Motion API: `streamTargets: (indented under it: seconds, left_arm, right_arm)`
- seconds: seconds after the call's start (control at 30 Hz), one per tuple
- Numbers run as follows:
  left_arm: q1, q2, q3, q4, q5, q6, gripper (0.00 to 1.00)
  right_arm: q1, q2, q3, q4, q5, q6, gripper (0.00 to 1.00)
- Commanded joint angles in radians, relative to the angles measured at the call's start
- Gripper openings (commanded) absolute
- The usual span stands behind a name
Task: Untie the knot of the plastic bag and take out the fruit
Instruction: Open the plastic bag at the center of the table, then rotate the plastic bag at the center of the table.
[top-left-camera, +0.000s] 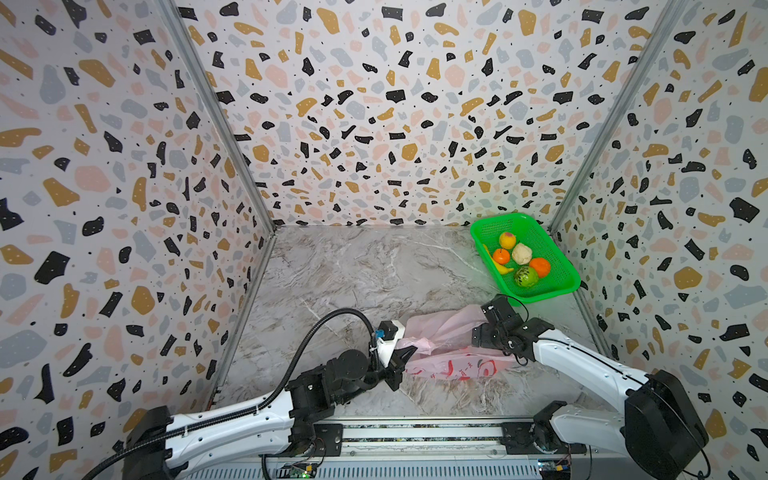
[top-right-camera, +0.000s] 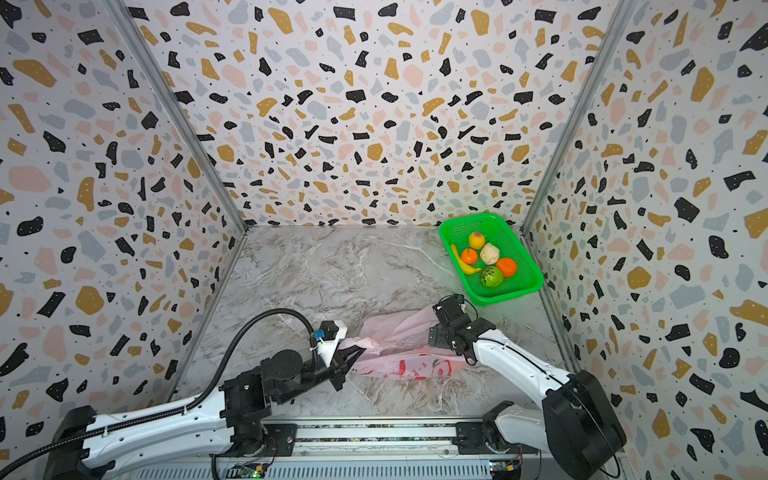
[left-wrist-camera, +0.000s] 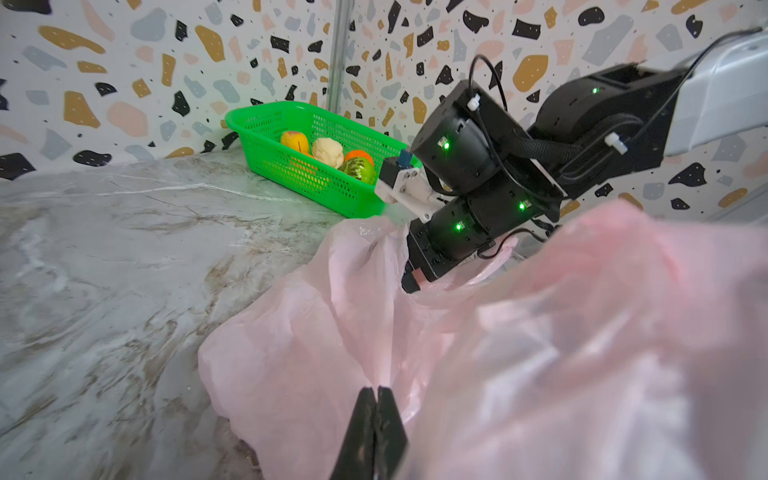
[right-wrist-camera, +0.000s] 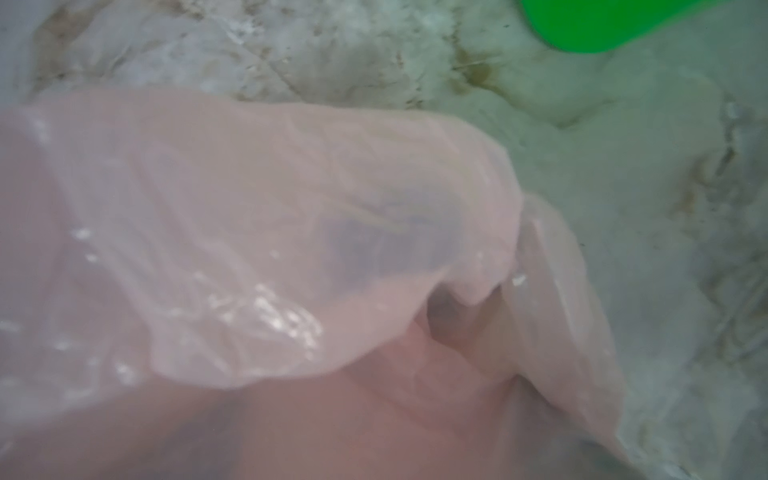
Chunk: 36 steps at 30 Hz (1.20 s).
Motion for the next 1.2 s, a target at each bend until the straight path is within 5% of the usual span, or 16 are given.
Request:
streamTargets:
  seconds: [0.0,0.13,0.17,0.23,0.33,0.47,0.63,0.77,0.93,1.03,1.17]
  left_arm:
    - [-0.006,-0.099,0.025,-0.047,-0.152,0.004,0.0]
    - [-0.007,-0.141,0.007,-0.106,-0.176,-0.025,0.0]
    - [-0.007,-0.141,0.007,-0.117,-0.178,-0.033,0.05]
    - [-0.007,-0.141,0.016,-0.137,-0.182,-0.043,0.33]
    - [-0.006,-0.137,0.05,-0.165,-0.179,-0.033,0.43]
    - [-0.006,-0.111,0.128,-0.239,-0.141,-0.008,0.73]
    - [-0.006,-0.122,0.262,-0.367,-0.111,0.062,0.98]
    - [-0.006,-0.049,0.454,-0.503,-0.075,0.158,1.0]
    - [0.021,0.211,0.768,-0.731,0.066,0.321,1.0]
    - [0.081,0.318,0.835,-0.776,0.223,0.378,1.0]
    - [0.124,0.466,0.903,-0.857,0.292,0.468,1.0]
  right_arm:
    - [0.083,0.026,-0.002,0.081,-0.101,-0.004,0.98]
    - [0.191,0.049,-0.016,0.079,-0.107,0.044,0.98]
    - [0.2,0.046,-0.02,0.07,-0.098,0.047,0.98]
    - [0.2,0.03,-0.031,0.063,-0.08,0.037,0.98]
    - [0.2,0.016,-0.018,0.047,-0.056,-0.007,0.98]
    - [0.2,0.052,0.024,0.024,-0.031,-0.085,0.99]
    - [0.193,0.086,0.049,0.037,-0.028,-0.151,0.99]
    - [0.191,0.085,0.05,0.044,-0.035,-0.171,0.99]
    - [0.192,0.056,0.046,0.052,-0.064,-0.193,0.99]
    - [0.186,0.048,0.044,0.059,-0.081,-0.206,1.0]
    - [0.175,0.045,0.05,0.057,-0.107,-0.219,1.0]
